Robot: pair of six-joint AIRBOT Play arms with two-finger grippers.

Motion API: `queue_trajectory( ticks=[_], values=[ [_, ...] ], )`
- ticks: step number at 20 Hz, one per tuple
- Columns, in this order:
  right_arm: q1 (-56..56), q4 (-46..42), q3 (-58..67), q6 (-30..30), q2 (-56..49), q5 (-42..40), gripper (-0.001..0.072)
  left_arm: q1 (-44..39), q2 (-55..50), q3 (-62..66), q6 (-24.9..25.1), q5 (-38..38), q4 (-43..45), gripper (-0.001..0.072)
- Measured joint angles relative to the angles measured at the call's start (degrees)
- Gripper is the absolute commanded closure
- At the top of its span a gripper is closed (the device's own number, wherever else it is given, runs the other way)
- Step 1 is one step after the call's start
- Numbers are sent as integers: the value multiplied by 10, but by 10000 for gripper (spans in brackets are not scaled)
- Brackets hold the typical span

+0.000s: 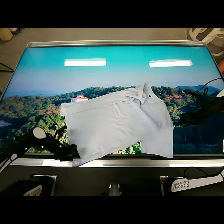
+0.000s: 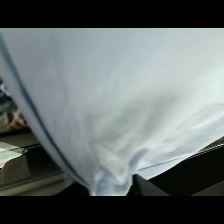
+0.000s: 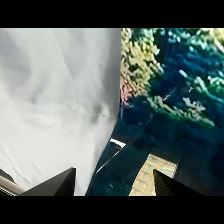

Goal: Fold the shirts.

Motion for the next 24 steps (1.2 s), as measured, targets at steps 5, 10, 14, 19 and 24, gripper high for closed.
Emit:
queue_trajectory(
  ticks=[5,10,14,19,24],
  values=[
    [0,12,-35,-16,-2,-15,175,-15,-3,11,-2,20,6,683],
    [0,42,-55,-36,-14,-62,185,-17,16,28,-1,24,13,683],
    [12,80,-59,-43,-25,-82,229,-18,31,36,-1,20,10,683],
    [61,79,-58,-46,-39,-113,689,-19,43,70,-1,3,22,684],
    [80,113,14,-74,25,-85,690,-19,82,248,-20,-68,173,684]
  ],
)
